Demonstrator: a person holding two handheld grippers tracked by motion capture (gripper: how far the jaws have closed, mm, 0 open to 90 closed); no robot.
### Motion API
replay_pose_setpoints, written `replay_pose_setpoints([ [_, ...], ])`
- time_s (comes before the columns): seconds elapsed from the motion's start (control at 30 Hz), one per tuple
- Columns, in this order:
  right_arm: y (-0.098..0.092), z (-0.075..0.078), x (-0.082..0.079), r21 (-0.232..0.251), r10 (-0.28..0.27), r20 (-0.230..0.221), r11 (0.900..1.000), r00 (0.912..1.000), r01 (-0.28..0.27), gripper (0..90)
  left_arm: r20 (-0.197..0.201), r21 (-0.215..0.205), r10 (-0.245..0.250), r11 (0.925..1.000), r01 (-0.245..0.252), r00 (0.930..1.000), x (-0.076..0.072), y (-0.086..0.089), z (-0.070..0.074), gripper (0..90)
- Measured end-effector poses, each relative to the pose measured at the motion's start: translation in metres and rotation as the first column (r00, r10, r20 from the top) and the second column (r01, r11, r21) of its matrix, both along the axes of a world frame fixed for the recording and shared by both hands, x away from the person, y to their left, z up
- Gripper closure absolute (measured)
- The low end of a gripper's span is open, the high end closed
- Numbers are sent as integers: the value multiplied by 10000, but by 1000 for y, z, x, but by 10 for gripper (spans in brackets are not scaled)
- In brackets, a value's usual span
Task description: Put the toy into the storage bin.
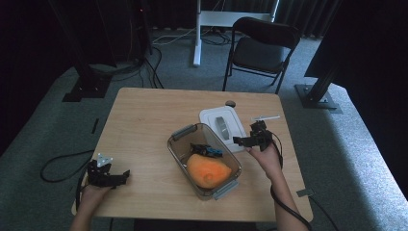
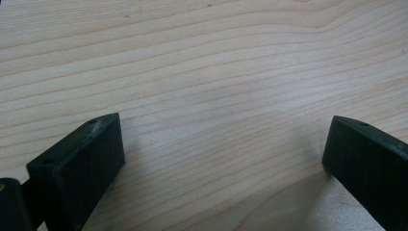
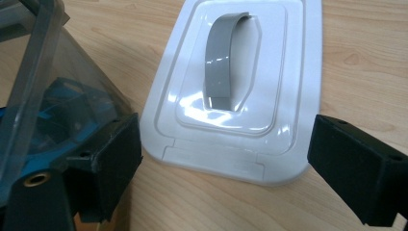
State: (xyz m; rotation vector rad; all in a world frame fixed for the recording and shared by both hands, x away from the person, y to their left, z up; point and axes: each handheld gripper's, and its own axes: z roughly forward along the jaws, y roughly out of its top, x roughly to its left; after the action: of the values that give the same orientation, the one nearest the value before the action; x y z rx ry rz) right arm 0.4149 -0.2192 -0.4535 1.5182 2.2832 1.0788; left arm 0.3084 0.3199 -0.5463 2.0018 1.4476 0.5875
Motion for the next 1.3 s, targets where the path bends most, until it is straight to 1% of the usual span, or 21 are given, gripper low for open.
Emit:
replay_pose_setpoints([
  [0.13,-1,-3,2,-221,-80,214,9997,9997,85,112,1,1,-2,10000,2,10000,0,0,0,13],
  [0.23,-1,-5,5,-209,-69,215,9998,9997,73,114,0,1,-2,10000,2,10000,0,0,0,13],
  [0.37,-1,-9,9,-162,-86,51,9998,9999,87,114,0,0,-1,10000,1,10000,0,0,0,13],
  [0.43,-1,-11,12,-105,-114,96,9999,9999,115,114,0,1,-1,10000,1,10000,0,0,0,13],
  [0.53,0,-15,17,-8,-93,8,10000,10000,94,114,-1,0,-2,10000,2,10000,0,0,0,13],
  [0.57,1,-16,18,-61,-109,25,9999,9999,109,114,0,-1,0,10000,0,10000,0,0,0,13],
  [0.63,4,-19,22,-127,-70,-79,9999,9999,69,114,0,-1,-1,10000,1,10000,0,0,0,13],
  [0.73,10,-23,27,-270,-82,-109,9996,9999,79,114,1,-4,-1,10000,1,10000,0,0,0,13],
  [0.83,16,-27,32,-430,-224,-84,9988,9997,220,114,0,-2,-3,10000,3,10000,0,0,0,13],
  [0.87,19,-28,35,-402,-336,-137,9986,9993,330,114,2,-3,-3,10000,3,10000,0,0,0,13],
  [0.9,20,-29,36,-370,-336,-173,9988,9993,329,114,1,-3,-2,10000,2,10000,0,0,0,13],
  [0.97,24,-30,40,-283,-265,-218,9993,9994,259,114,1,-3,-4,10000,4,10000,0,0,0,13],
  [1.03,30,-31,44,-462,-75,-220,9989,9997,64,114,2,-4,-4,10000,4,10000,0,0,0,13],
  [1.07,33,-32,45,-586,-81,-200,9983,9998,69,114,3,-4,-6,10000,6,10000,0,0,0,13],
  [1.13,37,-33,48,-663,92,-271,9977,9996,-110,114,3,-5,-4,10000,4,10000,0,0,0,13],
  [1.17,40,-34,49,-846,93,-218,9964,9997,-111,115,0,2,-7,10000,7,10000,0,0,0,13],
  [1.2,42,-34,51,-891,117,-200,9959,9997,-134,126,2,-2,-4,10000,4,10000,0,0,0,13],
  [1.23,43,-35,52,-837,168,-270,9963,9995,-190,128,2,-5,-1,10000,1,10000,0,0,0,13],
  [1.27,45,-35,53,-958,148,-180,9953,9997,-164,137,3,0,-5,10000,5,10000,0,0,0,13],
  [1.3,46,-35,54,-956,185,-159,9952,9997,-200,137,3,-1,-7,10000,7,10000,0,0,0,13],
])
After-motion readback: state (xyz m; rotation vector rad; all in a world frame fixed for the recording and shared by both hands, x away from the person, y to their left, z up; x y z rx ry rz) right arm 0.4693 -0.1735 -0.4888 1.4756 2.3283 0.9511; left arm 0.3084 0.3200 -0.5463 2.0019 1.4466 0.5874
